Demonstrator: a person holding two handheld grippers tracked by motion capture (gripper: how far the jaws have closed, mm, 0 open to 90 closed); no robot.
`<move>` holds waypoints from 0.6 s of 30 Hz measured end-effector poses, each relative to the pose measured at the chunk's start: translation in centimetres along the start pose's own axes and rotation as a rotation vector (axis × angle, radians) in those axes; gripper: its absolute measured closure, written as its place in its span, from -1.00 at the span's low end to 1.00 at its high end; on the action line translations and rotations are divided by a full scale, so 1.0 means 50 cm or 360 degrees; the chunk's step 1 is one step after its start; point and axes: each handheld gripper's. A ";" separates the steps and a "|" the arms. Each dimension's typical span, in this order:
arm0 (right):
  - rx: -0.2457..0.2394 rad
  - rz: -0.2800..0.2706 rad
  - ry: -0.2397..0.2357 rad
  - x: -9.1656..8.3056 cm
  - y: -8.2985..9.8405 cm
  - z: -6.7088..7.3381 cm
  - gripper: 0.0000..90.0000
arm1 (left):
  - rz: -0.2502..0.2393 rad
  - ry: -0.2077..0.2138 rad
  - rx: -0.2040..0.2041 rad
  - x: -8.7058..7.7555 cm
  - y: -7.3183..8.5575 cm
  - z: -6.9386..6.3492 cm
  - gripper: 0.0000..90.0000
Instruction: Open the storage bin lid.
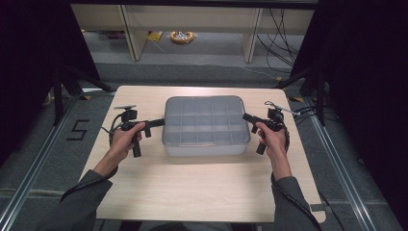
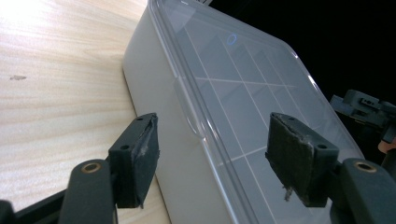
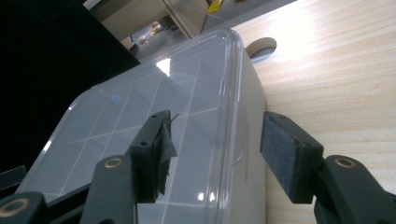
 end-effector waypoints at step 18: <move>-0.0005 0.0001 -0.0013 0.022 -0.007 -0.004 0.06 | 0.0050 -0.0038 0.0000 0.041 -0.025 0.002 -0.18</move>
Point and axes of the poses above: each handheld gripper's, and its own axes: x roughly forward along the jaws, y roughly out of its underside, z roughly to its left, and after that the axes turned 9 degrees about y, right-handed
